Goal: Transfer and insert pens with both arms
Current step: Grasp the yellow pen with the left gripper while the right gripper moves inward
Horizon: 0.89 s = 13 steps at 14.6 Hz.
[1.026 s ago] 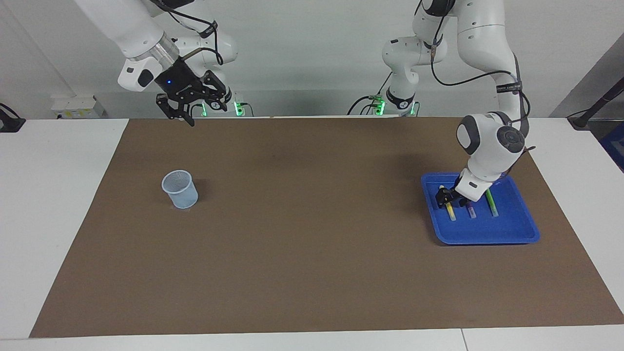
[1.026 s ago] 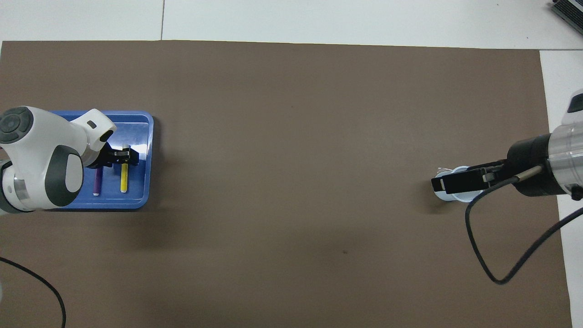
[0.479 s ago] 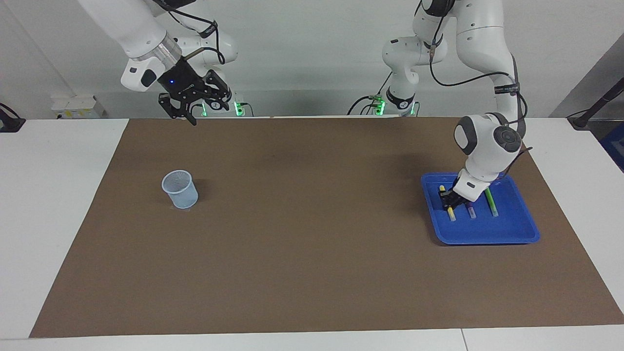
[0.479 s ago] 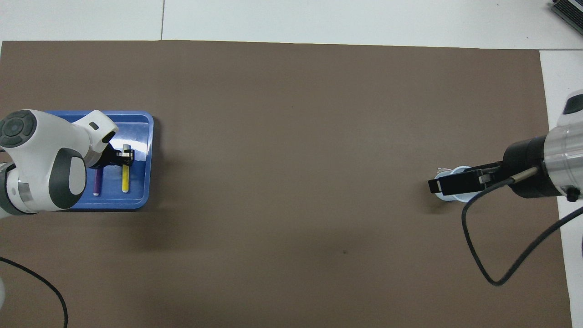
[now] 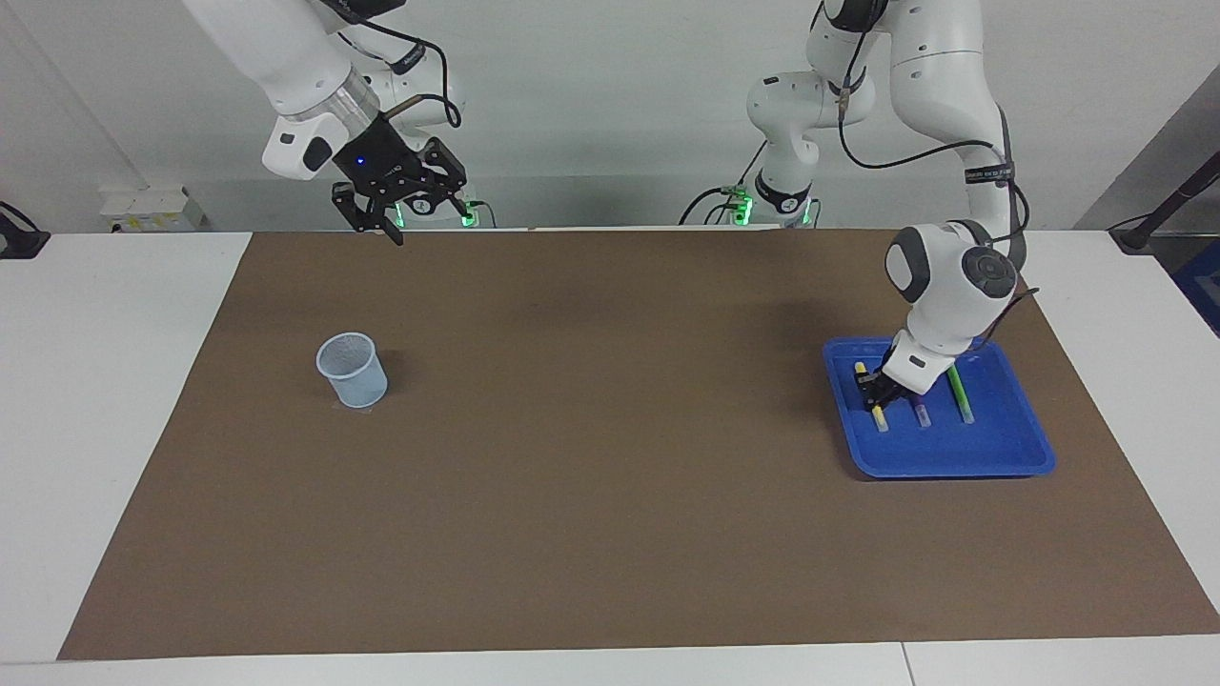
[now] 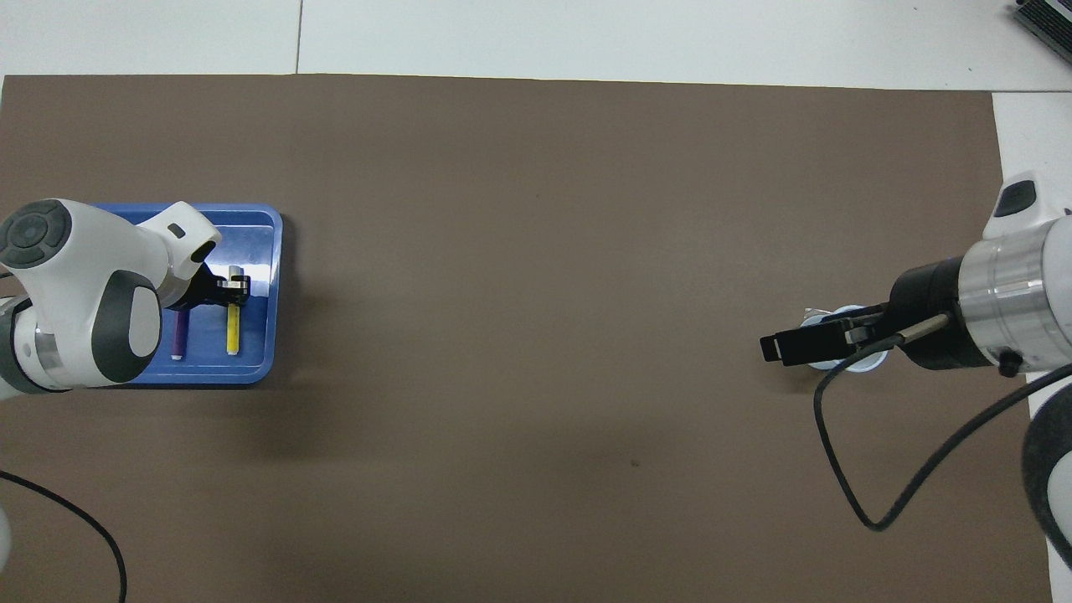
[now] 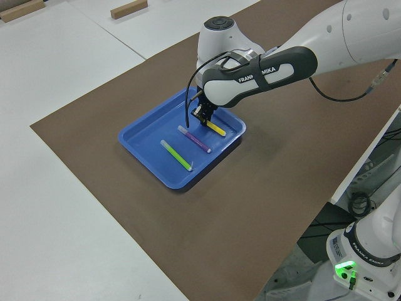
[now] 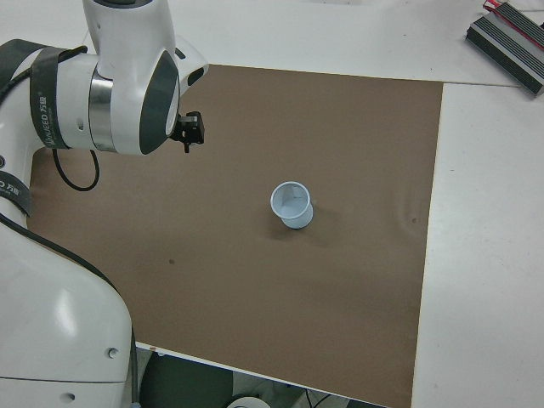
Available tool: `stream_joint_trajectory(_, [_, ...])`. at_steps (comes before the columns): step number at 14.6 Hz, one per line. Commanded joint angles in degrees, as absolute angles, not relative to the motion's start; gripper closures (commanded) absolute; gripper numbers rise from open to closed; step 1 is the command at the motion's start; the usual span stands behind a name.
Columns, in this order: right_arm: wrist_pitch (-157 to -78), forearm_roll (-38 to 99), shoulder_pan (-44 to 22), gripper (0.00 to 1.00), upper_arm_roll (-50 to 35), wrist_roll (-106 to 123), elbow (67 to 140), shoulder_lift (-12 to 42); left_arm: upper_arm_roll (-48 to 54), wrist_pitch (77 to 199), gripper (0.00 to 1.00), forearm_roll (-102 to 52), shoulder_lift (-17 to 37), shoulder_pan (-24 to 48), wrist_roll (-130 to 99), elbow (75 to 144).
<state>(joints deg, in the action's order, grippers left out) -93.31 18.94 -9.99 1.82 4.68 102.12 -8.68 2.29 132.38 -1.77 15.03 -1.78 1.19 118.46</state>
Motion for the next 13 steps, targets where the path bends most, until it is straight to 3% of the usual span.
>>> stream_joint_trajectory(1, [-95.36, 18.81, -10.11, 0.0, 1.67, 6.66, 104.67, -9.76, 2.02, 124.05, 1.0, -3.25, 14.24, -1.41, 0.44, 113.93])
stream_joint_trajectory(6, [-101.77, 23.02, -12.83, 0.0, 1.67, 6.08, 108.45, -9.41, 2.28, 109.8, 1.0, -4.92, 12.22, -0.7, -12.27, 105.66])
stream_joint_trajectory(13, [-105.01, 28.3, -19.75, 0.0, 1.67, -14.29, 109.95, -9.58, 2.72, 102.13, 1.0, -18.8, 4.32, 0.79, -43.55, 103.8])
